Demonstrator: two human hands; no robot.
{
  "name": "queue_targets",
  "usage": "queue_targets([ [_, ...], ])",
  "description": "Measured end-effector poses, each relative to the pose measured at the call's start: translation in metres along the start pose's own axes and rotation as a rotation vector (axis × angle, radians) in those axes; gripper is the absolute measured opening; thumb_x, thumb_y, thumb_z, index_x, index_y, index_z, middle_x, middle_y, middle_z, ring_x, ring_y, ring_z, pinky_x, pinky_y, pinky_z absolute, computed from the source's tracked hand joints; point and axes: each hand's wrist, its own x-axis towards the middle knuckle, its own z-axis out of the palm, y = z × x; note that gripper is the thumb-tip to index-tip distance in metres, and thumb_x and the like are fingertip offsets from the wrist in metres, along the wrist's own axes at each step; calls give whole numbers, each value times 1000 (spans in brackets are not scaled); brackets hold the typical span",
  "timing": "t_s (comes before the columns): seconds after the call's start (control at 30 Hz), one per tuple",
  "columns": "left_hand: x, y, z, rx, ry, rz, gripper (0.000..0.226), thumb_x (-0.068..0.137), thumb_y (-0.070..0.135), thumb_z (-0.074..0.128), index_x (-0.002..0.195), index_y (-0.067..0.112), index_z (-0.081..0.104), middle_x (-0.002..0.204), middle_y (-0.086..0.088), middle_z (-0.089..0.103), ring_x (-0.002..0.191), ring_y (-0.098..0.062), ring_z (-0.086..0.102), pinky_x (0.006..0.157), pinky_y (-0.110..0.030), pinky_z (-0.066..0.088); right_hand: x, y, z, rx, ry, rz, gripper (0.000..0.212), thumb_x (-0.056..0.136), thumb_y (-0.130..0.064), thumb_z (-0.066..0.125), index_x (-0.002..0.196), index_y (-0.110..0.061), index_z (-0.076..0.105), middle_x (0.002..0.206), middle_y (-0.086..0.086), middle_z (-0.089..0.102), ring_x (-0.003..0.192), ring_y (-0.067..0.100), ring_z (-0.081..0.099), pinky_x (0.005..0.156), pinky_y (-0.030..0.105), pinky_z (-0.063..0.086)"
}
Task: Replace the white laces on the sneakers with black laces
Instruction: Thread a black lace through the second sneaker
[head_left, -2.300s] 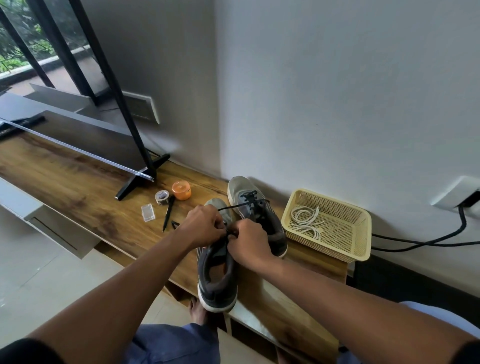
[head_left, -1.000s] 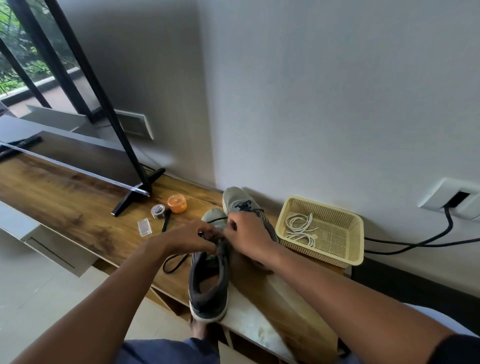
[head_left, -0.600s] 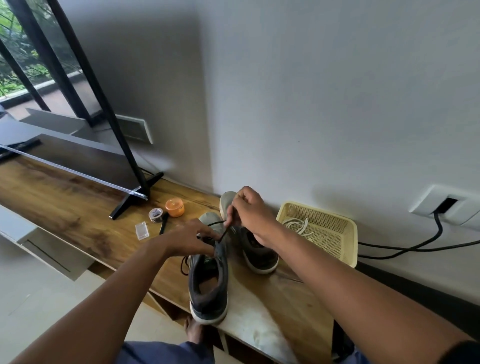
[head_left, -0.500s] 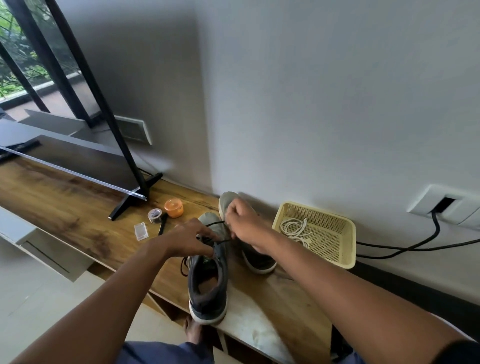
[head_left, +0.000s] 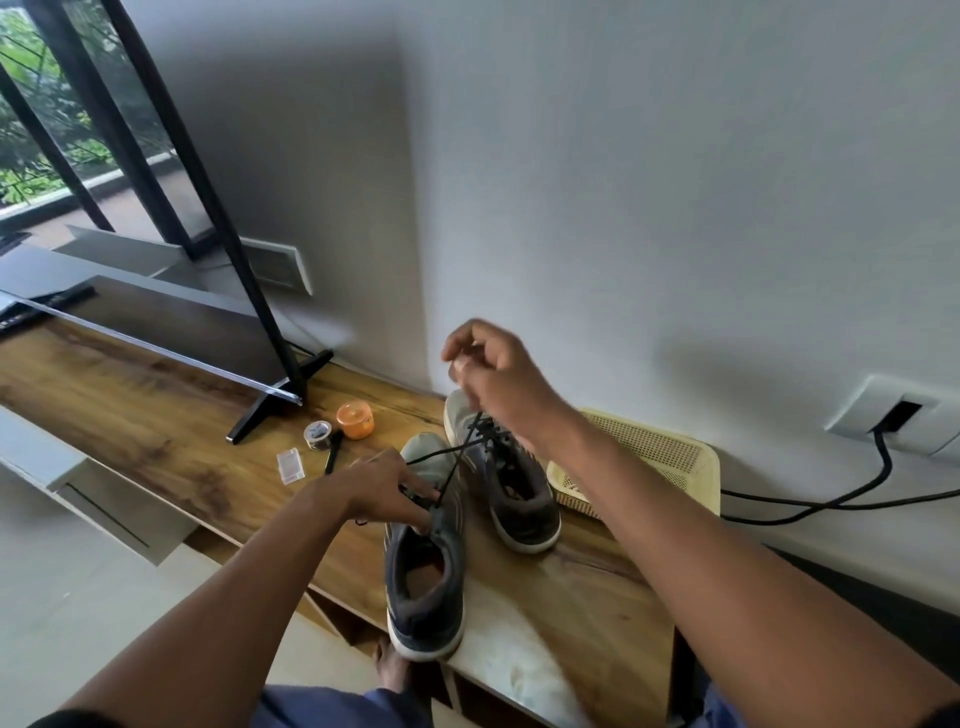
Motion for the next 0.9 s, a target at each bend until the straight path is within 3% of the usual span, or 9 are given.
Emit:
queue_targets([
  [0.1,2,-1,0,30,1,7,61,69,68,73,128,58,64,145,4,34,133,-21,34,110,-45,43,9,-24,-20,184,84,-115,29,95,9,42,92,-13,60,74,9,46,58,10,39,54,24,37],
  [0.17,1,1,0,43,-5,15,67,62,73,67,128,60,62,150,5,30,139,-23,29,114,-49,40,14,-28,-28,90,97,-124,26,93,3,47,90,-17,63,69,3,50,56,9,42,52,24,37],
  [0.3,-1,3,-1,-39,-23,53,56,54,81,63,109,71,57,156,9,26,147,-27,22,118,-58,34,10,-5,-24,-782,-134,23,11,94,-36,67,101,-27,69,94,-9,71,84,12,66,77,32,52],
  [0.4,-2,0,4,-51,0,77,62,57,90,64,115,68,59,157,10,27,150,-27,18,120,-58,32,-4,19,-9,-1238,-314,63,29,84,-54,75,92,-27,67,96,-9,68,78,17,62,62,27,39],
  [0.47,-1,-1,7,-33,29,80,69,56,95,63,119,66,60,156,10,28,149,-26,19,120,-57,33,-9,30,-4,-1394,-350,109,46,76,-56,83,73,-25,49,81,-11,57,62,14,42,52,27,24],
  [0.53,-1,0,7,-32,33,73,71,53,97,61,117,67,60,157,10,28,150,-26,19,120,-57,32,-10,33,-6,-1465,-425,208,48,80,-49,83,67,-24,45,70,-10,50,59,14,39,50,28,24],
  [0.7,-1,1,5,-25,18,70,67,51,100,60,111,71,58,158,10,28,150,-26,21,120,-54,32,-2,25,-18,-1137,-520,351,16,85,-28,80,76,-17,73,73,-5,64,67,10,56,61,26,43],
  [0.77,-1,1,5,-20,37,59,73,47,104,60,111,70,58,157,11,30,150,-25,23,120,-54,32,-1,19,-19,-871,-513,329,15,90,-23,77,86,-9,78,69,-3,64,60,4,51,62,18,37],
  [0.9,3,-1,5,-36,55,46,96,36,107,59,121,64,58,160,12,29,151,-25,22,120,-57,32,-1,15,-16,-558,-469,237,17,96,-17,72,80,-14,79,76,12,69,70,14,54,71,29,43],
])
